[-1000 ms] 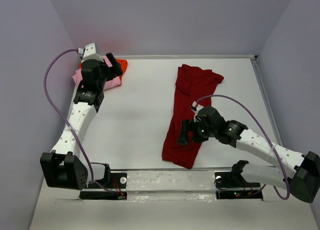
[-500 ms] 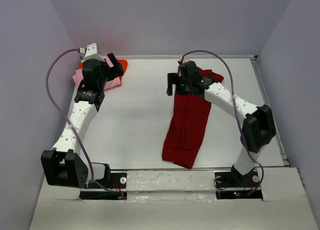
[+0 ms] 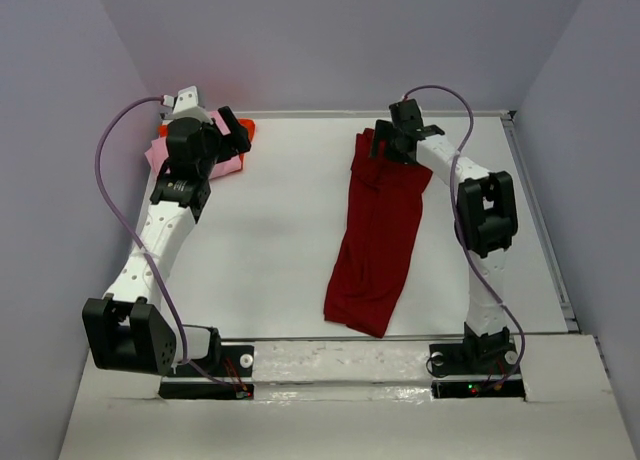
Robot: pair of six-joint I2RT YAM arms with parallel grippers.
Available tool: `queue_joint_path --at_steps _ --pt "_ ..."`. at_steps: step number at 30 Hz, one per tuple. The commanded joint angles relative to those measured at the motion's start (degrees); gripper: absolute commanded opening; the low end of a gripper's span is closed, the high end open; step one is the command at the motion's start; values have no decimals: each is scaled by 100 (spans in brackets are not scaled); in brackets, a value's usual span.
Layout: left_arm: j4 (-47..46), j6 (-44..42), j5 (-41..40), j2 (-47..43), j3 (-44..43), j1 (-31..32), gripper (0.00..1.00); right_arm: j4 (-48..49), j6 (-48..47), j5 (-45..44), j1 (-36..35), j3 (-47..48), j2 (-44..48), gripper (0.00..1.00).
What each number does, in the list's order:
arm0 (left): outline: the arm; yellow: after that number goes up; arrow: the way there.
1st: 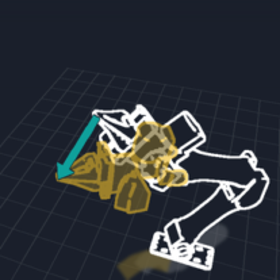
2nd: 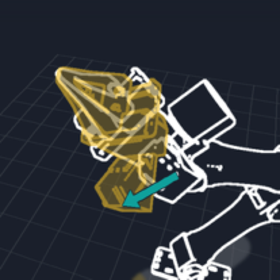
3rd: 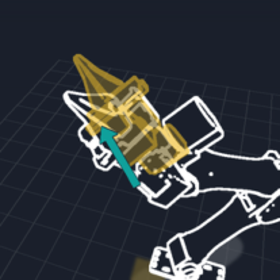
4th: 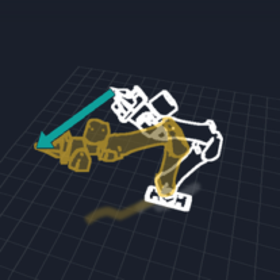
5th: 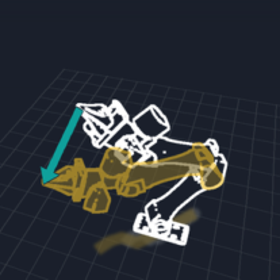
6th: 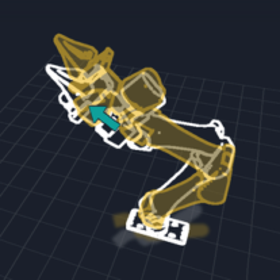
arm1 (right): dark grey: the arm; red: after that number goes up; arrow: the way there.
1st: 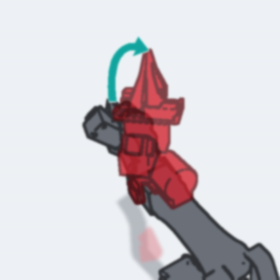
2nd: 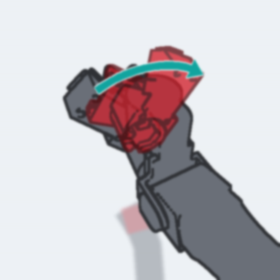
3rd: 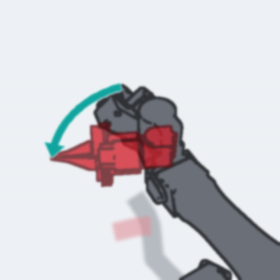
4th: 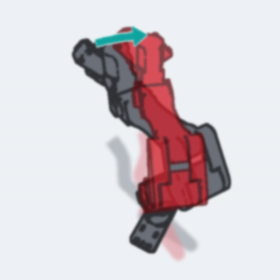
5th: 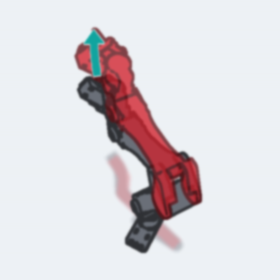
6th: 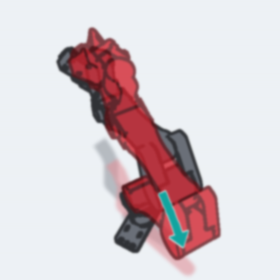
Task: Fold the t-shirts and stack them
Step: Rotate the rectangle-folded T-shirt at the center of the board.
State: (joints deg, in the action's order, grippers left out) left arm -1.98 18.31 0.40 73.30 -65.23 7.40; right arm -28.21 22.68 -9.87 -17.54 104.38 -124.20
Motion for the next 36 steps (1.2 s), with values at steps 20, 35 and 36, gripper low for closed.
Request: queue_joint_path --at_steps 20,35,36 --pt "-233 -29 223 -131 -104 51 96 -132 246 3566 215 3462 -2957 94" --pt "-259 -64 276 -61 -95 60 95 1283 599 5374 436 3065 -2375 95" --pt "-268 -55 276 -52 -95 51 95 1283 345 5259 383 2732 -2015 95"
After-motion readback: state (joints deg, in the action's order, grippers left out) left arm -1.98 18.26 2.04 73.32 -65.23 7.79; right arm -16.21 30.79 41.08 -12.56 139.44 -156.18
